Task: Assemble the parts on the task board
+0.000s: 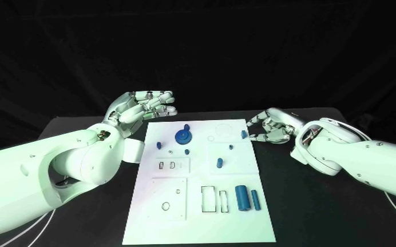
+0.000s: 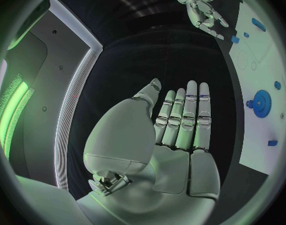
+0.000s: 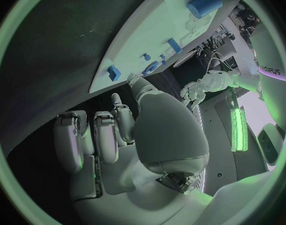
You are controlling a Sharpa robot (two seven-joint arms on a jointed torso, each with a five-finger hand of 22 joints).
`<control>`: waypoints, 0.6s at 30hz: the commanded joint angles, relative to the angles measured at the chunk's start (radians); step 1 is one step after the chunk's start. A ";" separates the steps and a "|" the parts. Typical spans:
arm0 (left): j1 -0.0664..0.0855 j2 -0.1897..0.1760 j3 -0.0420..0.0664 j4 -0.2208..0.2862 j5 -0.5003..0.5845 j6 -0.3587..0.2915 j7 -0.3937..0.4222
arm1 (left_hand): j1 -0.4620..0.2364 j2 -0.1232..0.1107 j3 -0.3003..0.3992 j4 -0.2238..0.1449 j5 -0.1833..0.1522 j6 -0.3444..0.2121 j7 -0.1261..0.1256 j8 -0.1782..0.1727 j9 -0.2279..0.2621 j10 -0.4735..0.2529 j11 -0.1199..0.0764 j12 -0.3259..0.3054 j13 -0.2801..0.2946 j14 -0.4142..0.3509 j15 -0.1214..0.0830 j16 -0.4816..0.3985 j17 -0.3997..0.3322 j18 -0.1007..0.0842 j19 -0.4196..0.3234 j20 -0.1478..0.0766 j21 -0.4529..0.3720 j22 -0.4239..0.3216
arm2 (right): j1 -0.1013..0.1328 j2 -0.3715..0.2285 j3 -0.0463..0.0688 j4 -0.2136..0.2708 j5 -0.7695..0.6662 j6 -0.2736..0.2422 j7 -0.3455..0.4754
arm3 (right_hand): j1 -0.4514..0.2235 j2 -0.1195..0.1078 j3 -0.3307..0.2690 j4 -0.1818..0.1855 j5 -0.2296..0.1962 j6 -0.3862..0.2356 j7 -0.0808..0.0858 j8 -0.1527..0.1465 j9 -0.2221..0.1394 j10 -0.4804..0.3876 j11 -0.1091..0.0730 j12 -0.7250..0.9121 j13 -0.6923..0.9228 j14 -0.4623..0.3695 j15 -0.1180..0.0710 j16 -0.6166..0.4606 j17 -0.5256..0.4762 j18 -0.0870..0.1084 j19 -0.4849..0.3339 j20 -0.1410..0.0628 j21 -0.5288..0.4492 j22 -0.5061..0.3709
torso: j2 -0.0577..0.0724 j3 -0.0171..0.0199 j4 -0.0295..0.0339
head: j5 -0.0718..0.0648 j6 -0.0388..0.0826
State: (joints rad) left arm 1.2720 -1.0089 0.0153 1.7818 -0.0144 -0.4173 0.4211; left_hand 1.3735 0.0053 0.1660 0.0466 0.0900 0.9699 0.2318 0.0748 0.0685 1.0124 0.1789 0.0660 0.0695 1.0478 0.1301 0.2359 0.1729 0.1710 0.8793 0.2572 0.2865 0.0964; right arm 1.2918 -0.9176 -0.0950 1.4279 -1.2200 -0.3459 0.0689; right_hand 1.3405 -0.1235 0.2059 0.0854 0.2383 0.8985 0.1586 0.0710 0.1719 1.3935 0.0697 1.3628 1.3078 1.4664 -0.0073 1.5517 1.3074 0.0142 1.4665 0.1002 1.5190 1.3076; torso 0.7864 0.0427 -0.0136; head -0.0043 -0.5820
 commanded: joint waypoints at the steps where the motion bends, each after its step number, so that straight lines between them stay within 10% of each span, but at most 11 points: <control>1: 0.000 0.002 0.000 0.000 0.002 0.022 0.009 | 0.003 0.007 0.005 0.000 0.001 0.002 0.001 -0.006 0.001 -0.006 0.002 0.000 0.000 -0.008 0.002 -0.004 0.002 0.013 -0.008 0.002 -0.004 -0.001 | -0.007 0.017 0.001 -0.021 -0.023 0.008 0.015 | 0.017 0.003 0.001 -0.009 0.004 -0.001 -0.005 0.000 0.000 0.003 -0.001 0.008 0.081 0.096 0.001 0.000 0.233 0.003 0.070 -0.002 0.000 0.201 | 0.001 0.0009 0.0002 | 0.002 -0.004; 18: 0.000 0.000 0.000 -0.001 0.002 0.022 0.008 | 0.003 0.007 0.005 0.000 0.001 0.002 0.001 -0.006 0.001 -0.006 0.002 0.000 0.000 -0.008 0.002 -0.004 0.002 0.013 -0.008 0.002 -0.004 -0.001 | -0.029 0.093 0.001 -0.117 -0.028 -0.017 0.011 | 0.020 0.015 0.005 -0.009 0.004 0.008 -0.006 0.003 0.002 0.011 -0.003 0.016 0.087 0.098 -0.001 0.004 0.239 0.002 0.073 -0.003 0.004 0.206 | 0.000 -0.0003 0.0000 | 0.006 -0.010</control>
State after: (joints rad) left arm 1.2718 -1.0100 0.0151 1.7801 -0.0136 -0.4158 0.4211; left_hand 1.3735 0.0053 0.1660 0.0466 0.0900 0.9699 0.2317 0.0748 0.0685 1.0124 0.1790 0.0660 0.0695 1.0478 0.1301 0.2359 0.1730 0.1710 0.8793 0.2572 0.2865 0.0965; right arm 1.2634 -0.8280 -0.0949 1.3156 -1.2364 -0.3515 0.0746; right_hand 1.3518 -0.1122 0.2087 0.0826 0.2382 0.9020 0.1552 0.0710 0.1720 1.3971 0.0661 1.3736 1.3076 1.4664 -0.0073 1.5517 1.3073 0.0142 1.4665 0.1002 1.5190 1.3074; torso 0.7858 0.0422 -0.0139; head 0.0017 -0.5921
